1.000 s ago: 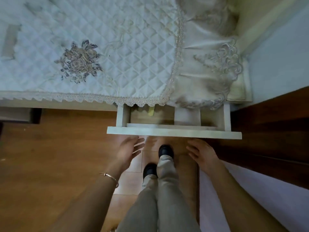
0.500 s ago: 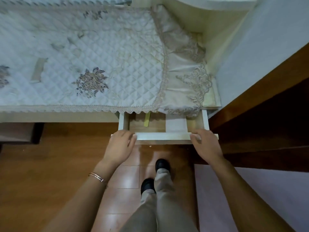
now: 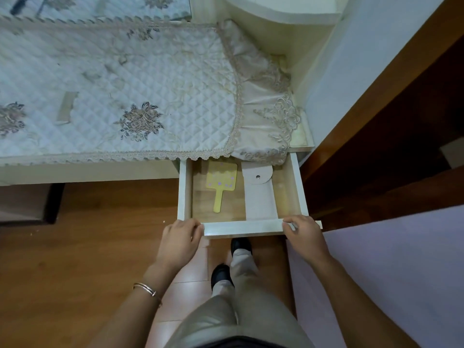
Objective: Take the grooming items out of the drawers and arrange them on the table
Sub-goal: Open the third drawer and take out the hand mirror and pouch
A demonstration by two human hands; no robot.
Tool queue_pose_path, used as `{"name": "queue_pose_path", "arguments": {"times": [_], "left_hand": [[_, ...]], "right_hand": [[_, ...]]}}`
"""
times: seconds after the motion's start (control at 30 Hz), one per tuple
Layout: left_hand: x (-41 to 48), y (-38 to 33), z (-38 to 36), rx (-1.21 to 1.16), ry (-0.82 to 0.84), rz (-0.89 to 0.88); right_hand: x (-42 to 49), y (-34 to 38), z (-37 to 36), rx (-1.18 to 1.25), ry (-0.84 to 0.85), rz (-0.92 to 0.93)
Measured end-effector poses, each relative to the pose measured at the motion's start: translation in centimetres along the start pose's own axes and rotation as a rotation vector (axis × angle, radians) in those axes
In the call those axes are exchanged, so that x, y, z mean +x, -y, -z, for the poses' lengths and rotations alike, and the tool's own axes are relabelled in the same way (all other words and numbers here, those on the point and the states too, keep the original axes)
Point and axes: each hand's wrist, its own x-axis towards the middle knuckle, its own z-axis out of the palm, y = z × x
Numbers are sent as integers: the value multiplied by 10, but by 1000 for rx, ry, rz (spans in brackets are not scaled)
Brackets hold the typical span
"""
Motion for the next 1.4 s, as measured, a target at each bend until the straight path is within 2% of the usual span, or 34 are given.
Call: {"name": "queue_pose_path", "arguments": {"times": [0.23, 0.47, 0.67, 0.83, 0.97, 1.07, 1.23, 1.4], "left_hand": [[-29, 4, -11, 83, 41, -11], [-21, -8, -1, 175, 90, -3], [8, -19, -3, 281, 184, 45], [53, -42, -21, 103, 262, 119], [82, -54, -37, -227, 214, 437], [91, -53, -47, -310, 189, 562], [97, -50, -54, -314, 224, 608], [101, -44, -51, -267, 272, 565]], "right_hand": [[-32, -13, -8, -14, -39, 18], [-24, -11, 0, -19, 38, 33], [4, -2, 7, -111, 226, 2], [43, 17, 4, -43, 255, -60], [78, 35, -9, 0, 264, -129], [93, 43, -19, 116, 280, -333], [103, 40, -38, 184, 351, -513], [107, 42, -37, 306, 399, -603]]}}
